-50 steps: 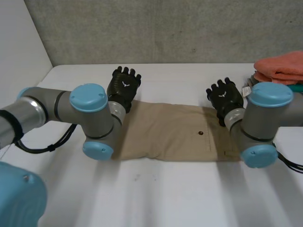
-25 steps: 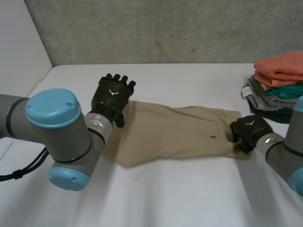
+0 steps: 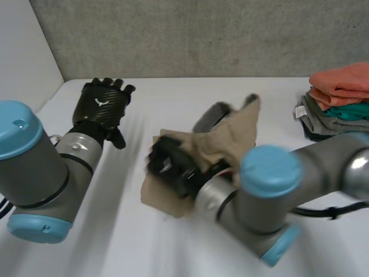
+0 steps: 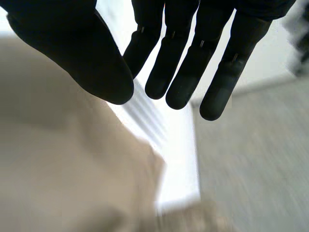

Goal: Fold the laundry.

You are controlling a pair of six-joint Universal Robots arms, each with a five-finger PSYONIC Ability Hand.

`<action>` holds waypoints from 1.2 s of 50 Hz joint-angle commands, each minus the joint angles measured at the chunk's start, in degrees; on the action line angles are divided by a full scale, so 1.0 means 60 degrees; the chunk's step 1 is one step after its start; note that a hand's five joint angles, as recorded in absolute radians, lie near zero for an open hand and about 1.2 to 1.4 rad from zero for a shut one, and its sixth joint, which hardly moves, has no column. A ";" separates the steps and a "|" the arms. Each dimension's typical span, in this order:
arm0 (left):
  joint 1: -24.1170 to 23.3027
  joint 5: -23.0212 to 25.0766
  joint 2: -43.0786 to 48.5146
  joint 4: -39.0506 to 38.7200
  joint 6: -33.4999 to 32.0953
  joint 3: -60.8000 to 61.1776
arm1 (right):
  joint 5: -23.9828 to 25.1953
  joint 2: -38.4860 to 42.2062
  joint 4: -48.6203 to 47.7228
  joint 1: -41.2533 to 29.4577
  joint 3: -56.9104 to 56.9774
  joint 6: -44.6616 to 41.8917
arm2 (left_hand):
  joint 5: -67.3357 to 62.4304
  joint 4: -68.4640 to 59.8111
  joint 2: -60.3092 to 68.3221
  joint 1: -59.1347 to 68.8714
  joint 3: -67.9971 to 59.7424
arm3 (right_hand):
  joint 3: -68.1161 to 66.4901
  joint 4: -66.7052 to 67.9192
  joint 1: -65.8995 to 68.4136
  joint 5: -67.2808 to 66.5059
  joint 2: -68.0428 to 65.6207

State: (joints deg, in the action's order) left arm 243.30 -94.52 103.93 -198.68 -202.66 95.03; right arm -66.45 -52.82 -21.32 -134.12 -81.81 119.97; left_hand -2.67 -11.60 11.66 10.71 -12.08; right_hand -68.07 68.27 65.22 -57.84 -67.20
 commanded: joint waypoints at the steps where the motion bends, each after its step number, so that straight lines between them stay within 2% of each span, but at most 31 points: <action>1: 0.0464 -0.0023 -0.0271 0.0008 0.0465 0.0217 | -0.0202 0.0602 0.0022 -0.0601 0.0891 -0.0063 | 0.0445 0.0267 -0.0277 -0.0118 0.0346 | 0.9678 -0.9712 -0.9203 0.9639 0.9533; 3: 0.0494 -0.0023 -0.0286 0.0008 0.0539 0.0115 | -0.0366 0.0381 0.0008 -0.0528 0.0863 0.0597 | 0.0445 0.0267 -0.0277 -0.0118 0.0346 | 0.9678 -0.9712 -0.9203 0.9639 0.9533; 7: 0.0480 -0.0009 -0.0330 -0.0007 0.0598 -0.0339 | -0.0614 -0.0687 -0.0007 -0.0177 0.0556 0.3962 | 0.0445 0.0267 -0.0277 -0.0118 0.0346 | 0.9678 -0.9712 -0.9203 0.9639 0.9533; 8: 0.0421 -0.0009 -0.0316 0.0052 0.0627 -0.0601 | -0.0731 -0.1328 0.0008 0.0027 0.0395 0.5348 | 0.0445 0.0267 -0.0277 -0.0118 0.0346 | 0.9678 -0.9712 -0.9203 0.9639 0.9533; 11: 0.0319 -0.0009 -0.0316 0.0081 0.0657 -0.0925 | -0.1067 -0.2428 0.0284 0.0640 0.0088 0.7695 | 0.0445 0.0267 -0.0277 -0.0118 0.0346 | 0.9678 -0.9712 -0.9203 0.9639 0.9533; 13: 0.0129 -0.0009 -0.0301 0.0081 0.0701 -0.1116 | -0.1419 -0.2710 0.0665 0.1183 -0.0074 0.8260 | 0.0445 0.0267 -0.0277 -0.0118 0.0346 | 0.9678 -0.9712 -0.9203 0.9639 0.9533; 16: -0.0149 0.0035 -0.0170 0.0081 0.0715 -0.1175 | -0.1845 -0.2726 0.1865 0.2224 -0.0192 0.8131 | 0.0445 0.0267 -0.0277 -0.0118 0.0346 | 0.9678 -0.9712 -0.9203 0.9639 0.9533; 22: -0.0501 0.0035 0.0211 0.0052 0.0730 -0.1145 | -0.1890 -0.2230 0.3302 0.3016 0.0071 0.6872 | 0.0445 0.0267 -0.0277 -0.0118 0.0346 | 0.9678 -0.9712 -0.9203 0.9639 0.9533; 25: -0.0663 0.0035 0.0358 0.0052 0.0745 -0.1131 | -0.1846 -0.1585 0.3406 0.3032 0.0466 0.6607 | 0.0445 0.0267 -0.0277 -0.0118 0.0346 | 0.9678 -0.9712 -0.9203 0.9639 0.9533; 31: -0.0693 0.0006 0.0461 0.0052 0.0745 -0.0999 | -0.1699 -0.1086 0.3392 0.3222 0.0964 0.6856 | 0.0445 0.0267 -0.0277 -0.0118 0.0346 | 0.7648 -0.7682 -0.7173 0.7609 0.7503; 37: -0.0619 0.0021 0.0475 0.0037 0.0730 -0.0911 | -0.1714 -0.0310 0.3333 0.3251 0.1506 0.6797 | 0.0445 0.0267 -0.0277 -0.0118 0.0346 | 0.7394 -0.7428 -0.6919 0.7355 0.7249; 40: -0.0619 -0.0009 0.0461 0.0052 0.0730 -0.0897 | -0.1714 -0.0016 0.3318 0.3237 0.1828 0.6783 | 0.0445 0.0267 -0.0277 -0.0118 0.0346 | 0.5133 -0.5167 -0.4658 0.5094 0.4988; 41: -0.0619 -0.0009 0.0475 0.0067 0.0730 -0.0896 | -0.1714 0.0042 0.3318 0.3208 0.1902 0.6783 | 0.0445 0.0267 -0.0277 -0.0118 0.0346 | 0.3623 -0.3658 -0.3149 0.3585 0.3479; 42: -0.0619 -0.0009 0.0461 0.0067 0.0730 -0.0882 | -0.1714 0.0101 0.3304 0.3149 0.2033 0.6783 | 0.0445 0.0267 -0.0277 -0.0118 0.0346 | 0.0444 -0.0479 0.0030 0.0406 0.0299; 44: -0.0619 0.0006 0.0432 0.0067 0.0730 -0.0750 | -0.1714 0.0101 0.3173 0.3120 0.2165 0.6768 | 0.0445 0.0267 -0.0277 -0.0118 0.0346 | -0.1569 0.1535 0.2044 -0.1608 -0.1714; 49: -0.0532 0.0006 0.0315 0.0008 0.0715 -0.0457 | -0.1685 0.0043 0.2046 0.3076 0.2693 0.6783 | 0.0445 0.0267 -0.0277 -0.0118 0.0346 | -0.1989 0.1955 0.2463 -0.2027 -0.2134; 54: -0.0254 -0.0023 -0.0036 0.0037 0.0715 -0.0238 | -0.0998 0.0116 0.1239 0.2287 0.2913 0.6783 | 0.0445 0.0267 -0.0277 -0.0118 0.0346 | -0.1989 0.1955 0.2463 -0.2027 -0.2134; 58: 0.0127 0.0065 -0.0447 0.0008 0.0730 0.0143 | 0.0171 0.0655 0.1077 0.1511 0.2957 0.6754 | 0.0445 0.0267 -0.0277 -0.0118 0.0346 | -0.1989 0.1955 0.2463 -0.2027 -0.2134; 60: 0.0245 0.0079 -0.0593 -0.0006 0.0745 0.0275 | 0.0467 0.0848 0.1077 0.1363 0.2913 0.6724 | 0.0445 0.0267 -0.0277 -0.0118 0.0346 | -0.1989 0.1955 0.2463 -0.2027 -0.2134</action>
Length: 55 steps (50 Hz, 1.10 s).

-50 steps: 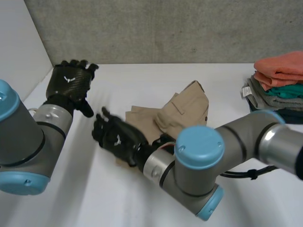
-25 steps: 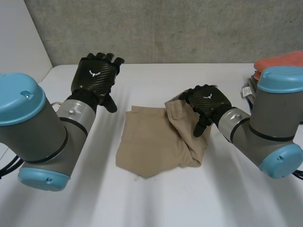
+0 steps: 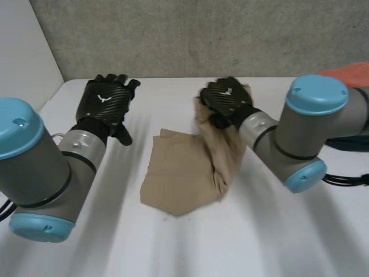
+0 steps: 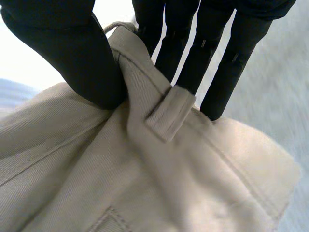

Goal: Fold the laundry.

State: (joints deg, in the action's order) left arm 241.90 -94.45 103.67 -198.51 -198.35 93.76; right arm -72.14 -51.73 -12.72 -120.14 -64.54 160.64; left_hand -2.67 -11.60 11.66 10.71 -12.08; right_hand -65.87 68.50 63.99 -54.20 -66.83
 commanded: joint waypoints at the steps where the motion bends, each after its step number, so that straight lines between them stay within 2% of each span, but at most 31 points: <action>1: 0.0495 0.0068 -0.0608 -0.0020 0.0026 0.0515 | 0.1577 0.0798 -0.0327 -0.1083 0.0005 -0.0098 | 0.0445 0.0267 -0.0277 -0.0118 0.0346 | -0.2354 0.1917 0.2669 -0.2634 -0.2195; 3: 0.0524 0.0068 -0.0710 -0.0035 0.0026 0.0632 | 0.1783 0.1048 -0.0312 -0.1376 -0.0039 -0.0230 | 0.0445 0.0267 -0.0277 -0.0118 0.0346 | -0.2354 0.1917 0.2669 -0.2634 -0.2195; 7: 0.0539 0.0083 -0.0799 -0.0050 0.0025 0.0765 | 0.1594 0.1385 -0.0239 -0.1597 0.0005 -0.0523 | 0.0445 0.0267 -0.0277 -0.0118 0.0346 | -0.2354 0.1917 0.2669 -0.2634 -0.2195; 8: 0.0539 0.0083 -0.0799 -0.0050 0.0011 0.0765 | 0.1462 0.1415 -0.0224 -0.1597 0.0005 -0.0567 | 0.0445 0.0267 -0.0277 -0.0118 0.0346 | -0.1393 0.0956 0.1707 -0.1672 -0.1233; 9: 0.0539 0.0097 -0.0799 -0.0050 0.0025 0.0765 | 0.1244 0.1386 -0.0195 -0.1597 0.0005 -0.0683 | 0.0445 0.0267 -0.0277 -0.0118 0.0346 | 0.3807 -0.4244 -0.3493 0.3527 0.3967; 11: 0.0539 0.0097 -0.0799 -0.0064 0.0026 0.0677 | 0.0979 0.1327 -0.0180 -0.1612 0.0005 -0.0772 | 0.0445 0.0267 -0.0277 -0.0118 0.0346 | 0.9312 -0.9750 -0.8998 0.9033 0.9472; 12: 0.0539 0.0097 -0.0799 -0.0079 0.0026 0.0648 | 0.0688 0.1095 -0.0180 -0.1656 -0.0024 -0.0845 | 0.0445 0.0267 -0.0277 -0.0118 0.0346 | 0.9312 -0.9750 -0.8998 0.9033 0.9472; 17: 0.0451 0.0097 -0.0784 -0.0239 0.0055 0.0064 | 0.0377 -0.0252 -0.0180 -0.1568 -0.0448 -0.0393 | 0.0445 0.0267 -0.0277 -0.0118 0.0346 | 0.9312 -0.9750 -0.8998 0.9033 0.9472; 20: 0.0407 0.0097 -0.0755 -0.0299 0.0113 -0.0304 | 0.0071 -0.1262 -0.0005 -0.1466 -0.0741 0.0498 | 0.0445 0.0267 -0.0277 -0.0118 0.0346 | 0.9312 -0.9750 -0.8998 0.9033 0.9472; 25: 0.0231 0.0886 0.0297 -0.0211 0.0567 -0.1504 | -0.0997 -0.1793 0.1309 -0.0341 -0.0860 0.2007 | 0.0445 0.0267 -0.0277 -0.0118 0.0346 | 0.9312 -0.9750 -0.8998 0.9033 0.9472; 27: 0.0056 0.1691 0.1103 -0.0138 0.0801 -0.2163 | -0.1131 -0.1706 0.1781 -0.0060 -0.0801 0.2288 | 0.0445 0.0267 -0.0277 -0.0118 0.0346 | 0.9312 -0.9750 -0.8998 0.9033 0.9472; 30: -0.0164 0.2307 0.2111 0.0241 0.0875 -0.2938 | -0.1088 -0.1282 0.2412 0.0175 -0.0509 0.2625 | 0.0445 0.0267 -0.0277 -0.0118 0.0346 | 0.9312 -0.9750 -0.8998 0.9033 0.9472; 32: -0.0165 0.2338 0.2655 0.0535 0.0890 -0.3335 | -0.1088 -0.0800 0.2617 0.0146 -0.0187 0.2728 | 0.0382 0.0204 -0.0214 -0.0055 0.0283 | 0.9312 -0.9750 -0.8998 0.9033 0.9472; 37: -0.0194 0.1988 0.3814 0.1604 0.0905 -0.4215 | -0.0767 0.0328 0.3188 0.0175 0.0648 0.3108 | 0.0353 0.0176 -0.0186 -0.0026 0.0254 | 0.9312 -0.9750 -0.8998 0.9033 0.9472; 41: -0.0194 0.1417 0.4458 0.2658 0.0861 -0.4508 | -0.0546 0.1060 0.3437 0.0132 0.1073 0.3183 | 0.0381 0.0203 -0.0213 -0.0054 0.0282 | 0.9312 -0.9750 -0.8998 0.9033 0.9472; 49: -0.0223 0.0991 0.5104 0.3348 0.0715 -0.4509 | -0.0853 0.1927 0.3585 0.0117 0.1279 0.2978 | 0.0297 0.0120 -0.0130 0.0030 0.0198 | 0.9312 -0.9750 -0.8998 0.9033 0.9472; 55: -0.0369 0.0888 0.5237 0.3832 0.0363 -0.4596 | -0.1219 0.2177 0.3614 0.0102 0.1265 0.1736 | 0.0185 0.0007 -0.0017 0.0142 0.0086 | 0.9312 -0.9750 -0.8998 0.9033 0.9472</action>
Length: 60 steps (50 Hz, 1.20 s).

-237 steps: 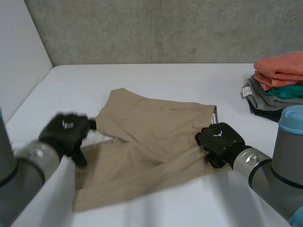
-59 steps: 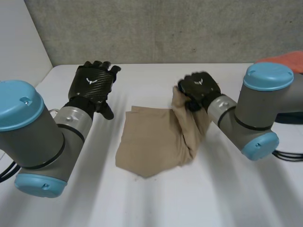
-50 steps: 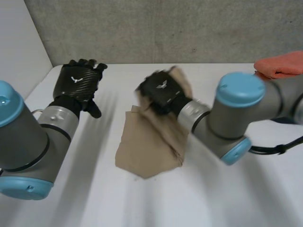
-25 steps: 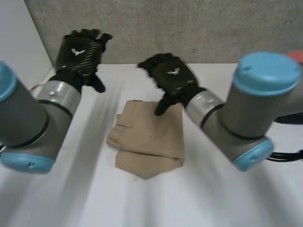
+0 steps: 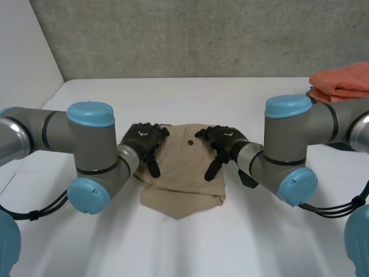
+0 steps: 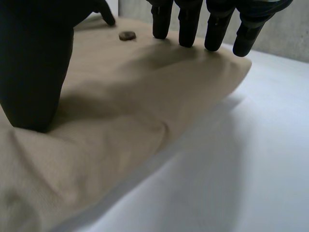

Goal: Fold the laundry.

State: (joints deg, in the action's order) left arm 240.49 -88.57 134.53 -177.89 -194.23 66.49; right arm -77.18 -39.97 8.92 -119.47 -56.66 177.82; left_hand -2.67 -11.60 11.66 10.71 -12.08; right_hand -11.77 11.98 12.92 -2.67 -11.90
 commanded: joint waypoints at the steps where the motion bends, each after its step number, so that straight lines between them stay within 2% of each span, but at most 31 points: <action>1: -0.0178 -0.0091 0.0093 0.0409 -0.0339 -0.0066 | -0.0393 0.0188 0.0007 -0.0010 -0.0064 -0.1319 | 0.0157 -0.0020 0.0010 0.0170 0.0058 | 0.0296 -0.0329 -0.0487 0.0445 0.0317; 7: -0.0266 -0.0033 -0.0579 0.0424 -0.0353 -0.0431 | -0.0729 -0.0791 -0.0139 -0.0040 -0.0298 -0.2024 | 0.0185 0.0007 -0.0017 0.0142 0.0086 | 0.0296 -0.0329 -0.0487 0.0445 0.0317; 10: -0.0193 0.0026 -0.1267 0.0424 -0.0324 -0.0607 | -0.1227 -0.1481 -0.0460 -0.0040 -0.0693 -0.2141 | 0.0185 0.0007 -0.0017 0.0142 0.0086 | 0.0296 -0.0329 -0.0487 0.0445 0.0317; 15: -0.0193 0.0494 -0.2132 0.0365 -0.0280 -0.0871 | -0.1915 -0.2796 -0.2200 -0.0316 -0.2664 -0.2258 | 0.0157 -0.0020 0.0010 0.0170 0.0058 | 0.0296 -0.0329 -0.0487 0.0445 0.0317; 19: -0.0149 0.2044 -0.2631 0.0438 -0.0192 -0.1047 | -0.2092 -0.3589 -0.3226 -0.0814 -0.4408 -0.2462 | -0.0011 -0.0189 0.0179 0.0338 -0.0110 | 0.0296 -0.0329 -0.0487 0.0445 0.0317; 20: -0.0120 0.2932 -0.2805 0.0540 -0.0091 -0.1033 | -0.2092 -0.3664 -0.3419 -0.0932 -0.4734 -0.2507 | -0.0011 -0.0189 0.0179 0.0338 -0.0110 | 0.0296 -0.0329 -0.0487 0.0445 0.0317; 23: -0.0047 0.4021 -0.2953 0.0833 0.0100 -0.1003 | -0.2092 -0.3767 -0.4091 -0.1400 -0.5845 -0.2610 | -0.0011 -0.0189 0.0179 0.0338 -0.0110 | 0.0296 -0.0329 -0.0487 0.0445 0.0317; 24: -0.0032 0.4837 -0.3041 0.1240 0.0275 -0.1003 | -0.2092 -0.3753 -0.4239 -0.1503 -0.6068 -0.2581 | -0.0011 -0.0189 0.0179 0.0338 -0.0110 | 0.0296 -0.0329 -0.0487 0.0445 0.0317; 29: -0.0076 0.5825 -0.3071 0.1640 0.0394 -0.0916 | -0.2078 -0.3417 -0.5587 -0.2061 -0.6861 -0.2566 | -0.0012 -0.0189 0.0179 0.0339 -0.0111 | 0.0296 -0.0329 -0.0487 0.0445 0.0317; 39: -0.0149 0.5842 -0.3071 0.1625 0.0394 -0.0901 | -0.2136 -0.1719 -0.6672 -0.2252 -0.6028 -0.2975 | 0.0017 -0.0161 0.0151 0.0310 -0.0082 | 0.0296 -0.0329 -0.0487 0.0445 0.0317; 45: -0.0164 0.5842 -0.3071 0.1625 0.0394 -0.0886 | -0.2312 -0.1380 -0.6702 -0.2237 -0.5441 -0.3313 | 0.0017 -0.0161 0.0151 0.0310 -0.0082 | 0.0296 -0.0329 -0.0487 0.0445 0.0317; 50: -0.0149 0.5827 -0.3071 0.1625 0.0394 -0.0886 | -0.2312 -0.1014 -0.6775 -0.2222 -0.4695 -0.3313 | 0.0017 -0.0161 0.0151 0.0310 -0.0082 | -0.3493 0.3460 0.3302 -0.3344 -0.3472; 54: -0.0135 0.5827 -0.3086 0.1611 0.0408 -0.0901 | -0.2225 -0.0737 -0.6790 -0.2208 -0.4037 -0.3269 | 0.0017 -0.0161 0.0151 0.0310 -0.0082 | -0.4231 0.4198 0.4040 -0.4082 -0.4210; 60: -0.0105 0.5827 -0.3086 0.1611 0.0394 -0.0886 | -0.2195 -0.0281 -0.6775 -0.2032 -0.3215 -0.3342 | 0.0017 -0.0161 0.0151 0.0310 -0.0082 | -0.4176 0.4143 0.3985 -0.4027 -0.4155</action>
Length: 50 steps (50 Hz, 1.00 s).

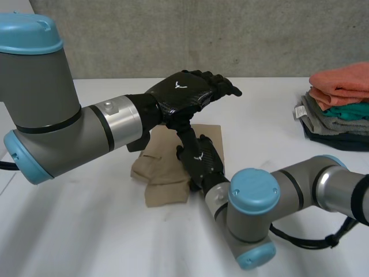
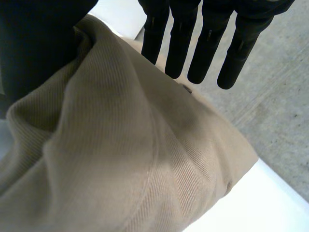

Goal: Fold the laundry.

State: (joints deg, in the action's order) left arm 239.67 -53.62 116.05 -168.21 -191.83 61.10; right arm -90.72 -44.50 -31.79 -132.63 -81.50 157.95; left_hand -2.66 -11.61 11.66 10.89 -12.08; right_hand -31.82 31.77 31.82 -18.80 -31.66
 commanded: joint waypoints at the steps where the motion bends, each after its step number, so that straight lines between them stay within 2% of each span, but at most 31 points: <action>1: 0.0030 0.0001 -0.0020 -0.0002 -0.0020 0.0011 | 0.0061 0.0503 0.0010 0.0191 0.1014 -0.0032 | -0.0012 -0.0188 0.0179 0.0308 -0.0110 | -0.0806 0.0816 0.0806 -0.1310 -0.0834; 4: 0.0044 0.0001 -0.0034 -0.0002 -0.0006 0.0011 | 0.0134 0.0751 0.0053 0.0264 0.1482 -0.0046 | -0.0012 -0.0188 0.0179 0.0308 -0.0110 | -0.0917 0.0927 0.0917 -0.1421 -0.0945; 5: 0.0044 0.0001 -0.0049 -0.0002 -0.0020 0.0011 | 0.0236 0.0882 0.0141 0.0308 0.1730 -0.0061 | -0.0012 -0.0188 0.0179 0.0308 -0.0110 | -0.1806 0.1816 0.1806 -0.2310 -0.1834; 6: 0.0044 0.0001 -0.0064 -0.0002 -0.0020 0.0011 | 0.0310 0.0927 0.0141 0.0337 0.1805 -0.0061 | -0.0012 -0.0188 0.0179 0.0308 -0.0110 | -0.2814 0.2824 0.2814 -0.3318 -0.2842; 8: 0.0044 0.0001 -0.0093 -0.0002 -0.0020 0.0011 | 0.0529 0.0972 0.0098 0.0411 0.1966 -0.0061 | -0.0012 -0.0188 0.0179 0.0308 -0.0110 | -0.6812 0.6822 0.6812 -0.7316 -0.6839; 9: 0.0044 0.0001 -0.0093 -0.0002 -0.0020 0.0011 | 0.0675 0.0957 0.0010 0.0498 0.2068 -0.0061 | -0.0012 -0.0188 0.0179 0.0308 -0.0110 | -0.8017 0.8027 0.8017 -0.8521 -0.8045; 20: 0.0161 -0.0365 -0.0737 -0.0133 0.0023 -0.0076 | 0.0896 0.0357 -0.0020 0.1640 0.3943 0.0012 | -0.0012 -0.0188 0.0179 0.0308 -0.0110 | -0.8029 0.8039 0.8029 -0.8533 -0.8057; 27: 0.0352 -0.0673 -0.1235 -0.0763 0.0301 -0.0106 | 0.1101 -0.0361 -0.0341 0.2987 0.4954 0.0700 | 0.0016 -0.0160 0.0151 0.0280 -0.0082 | -0.8029 0.8039 0.8029 -0.8533 -0.8057; 32: 0.0367 -0.0717 -0.1309 -0.1056 0.0609 -0.0106 | 0.1598 -0.0800 -0.0897 0.4349 0.5218 0.1359 | 0.0044 -0.0132 0.0123 0.0252 -0.0054 | -0.8029 0.8039 0.8029 -0.8533 -0.8057; 39: 0.0323 -0.0703 -0.1324 -0.1115 0.0712 -0.0047 | 0.2974 -0.0670 -0.1865 0.6634 0.5701 0.2735 | 0.0072 -0.0104 0.0095 0.0224 -0.0026 | -0.8029 0.8039 0.8029 -0.8533 -0.8057; 50: 0.0279 -0.0703 -0.1250 -0.1115 0.0668 0.0275 | 0.5801 0.1761 -0.2099 0.9330 0.6317 0.3674 | 0.0044 -0.0132 0.0123 0.0252 -0.0054 | -0.8029 0.8039 0.8029 -0.8533 -0.8057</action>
State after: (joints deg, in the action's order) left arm 241.40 -57.87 108.21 -174.96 -187.54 61.38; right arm -64.93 -42.11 -43.90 -84.60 -44.68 177.31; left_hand -2.67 -11.61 11.66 10.87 -12.08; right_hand -66.70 68.63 60.67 -54.21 -65.76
